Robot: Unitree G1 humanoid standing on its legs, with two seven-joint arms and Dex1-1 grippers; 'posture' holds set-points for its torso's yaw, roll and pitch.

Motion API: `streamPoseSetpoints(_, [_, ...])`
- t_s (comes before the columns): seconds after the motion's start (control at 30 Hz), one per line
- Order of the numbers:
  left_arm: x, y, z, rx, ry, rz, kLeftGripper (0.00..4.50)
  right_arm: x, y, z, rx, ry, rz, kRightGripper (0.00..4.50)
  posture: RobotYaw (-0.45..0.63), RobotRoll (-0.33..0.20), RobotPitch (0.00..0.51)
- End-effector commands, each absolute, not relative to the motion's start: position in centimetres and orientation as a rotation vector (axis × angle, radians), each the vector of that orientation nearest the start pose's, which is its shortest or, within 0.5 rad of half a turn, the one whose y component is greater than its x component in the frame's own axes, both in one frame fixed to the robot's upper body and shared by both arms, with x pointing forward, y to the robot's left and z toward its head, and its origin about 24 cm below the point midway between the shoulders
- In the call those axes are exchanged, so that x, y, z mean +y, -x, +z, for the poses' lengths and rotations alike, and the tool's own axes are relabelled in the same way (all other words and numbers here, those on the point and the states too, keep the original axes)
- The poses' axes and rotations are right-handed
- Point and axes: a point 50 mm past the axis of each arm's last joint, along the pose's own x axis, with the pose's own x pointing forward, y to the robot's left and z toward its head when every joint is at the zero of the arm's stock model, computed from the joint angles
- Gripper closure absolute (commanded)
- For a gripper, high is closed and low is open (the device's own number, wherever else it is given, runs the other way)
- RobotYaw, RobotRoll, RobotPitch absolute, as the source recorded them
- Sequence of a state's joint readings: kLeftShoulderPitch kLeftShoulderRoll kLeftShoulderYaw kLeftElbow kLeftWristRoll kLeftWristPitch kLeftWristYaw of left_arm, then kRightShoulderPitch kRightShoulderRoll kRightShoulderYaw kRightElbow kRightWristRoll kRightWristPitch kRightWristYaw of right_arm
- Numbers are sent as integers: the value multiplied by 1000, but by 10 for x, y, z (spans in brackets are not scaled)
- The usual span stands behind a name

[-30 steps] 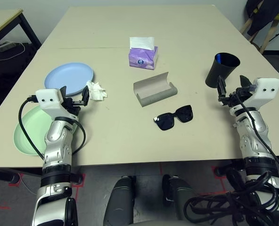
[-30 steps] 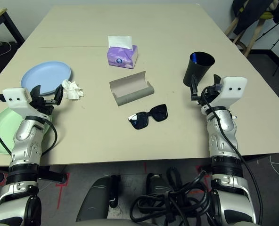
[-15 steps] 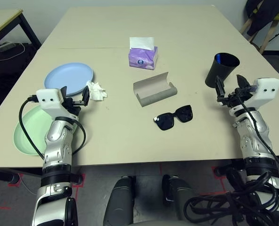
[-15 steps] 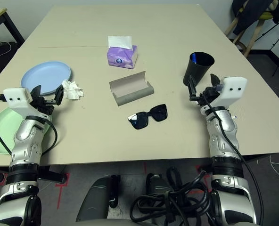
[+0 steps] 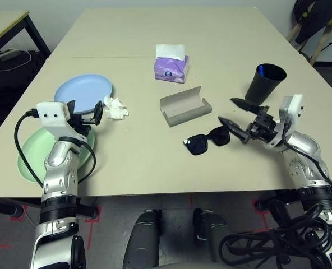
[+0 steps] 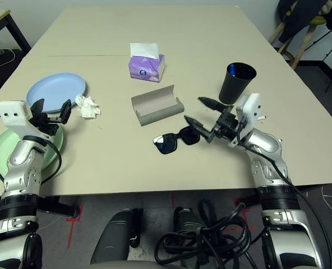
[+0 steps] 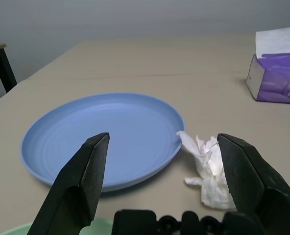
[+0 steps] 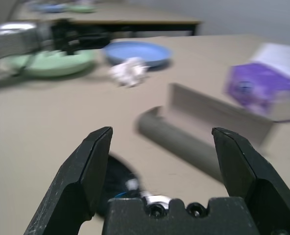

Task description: Organize and tidy the items on the table.

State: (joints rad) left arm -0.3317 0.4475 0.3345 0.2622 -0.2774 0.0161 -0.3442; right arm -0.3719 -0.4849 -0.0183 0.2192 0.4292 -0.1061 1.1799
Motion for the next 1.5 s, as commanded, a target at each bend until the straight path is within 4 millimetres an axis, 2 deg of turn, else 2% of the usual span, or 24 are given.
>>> streamPoseSetpoints(0.03, [289, -297, 128, -88, -71, -84, 0, -184, -280, 124, -193, 266, 1287, 44, 162, 0, 110])
streamPoseSetpoints(0.23, [302, -290, 141, 116, -105, -162, 0, -181, -279, 125, -211, 289, 1315, 44, 175, 0, 105])
streamPoseSetpoints(0.37, [331, -281, 154, 261, -137, -88, 0, -179, -282, 126, -262, 253, 1262, 44, 184, 0, 98])
streamPoseSetpoints(0.57, [364, -276, 171, 363, -75, 2, 0, -176, -281, 121, -266, 243, 1256, 44, 178, 0, 90])
streamPoseSetpoints(0.8, [405, -256, 175, 489, -27, 86, 0, -176, -282, 121, -299, 205, 1198, 44, 164, 0, 99])
streamPoseSetpoints(1.07, [428, -234, 164, 653, -5, 147, 0, -177, -280, 119, -295, 195, 1191, 44, 160, 0, 100])
streamPoseSetpoints(1.37, [430, -221, 160, 689, 58, 140, 0, -175, -281, 116, -297, 189, 1191, 44, 170, 0, 103])
streamPoseSetpoints(1.5, [429, -220, 158, 684, 75, 140, 1349, -175, -282, 117, -300, 191, 1191, 0, 170, 0, 104])
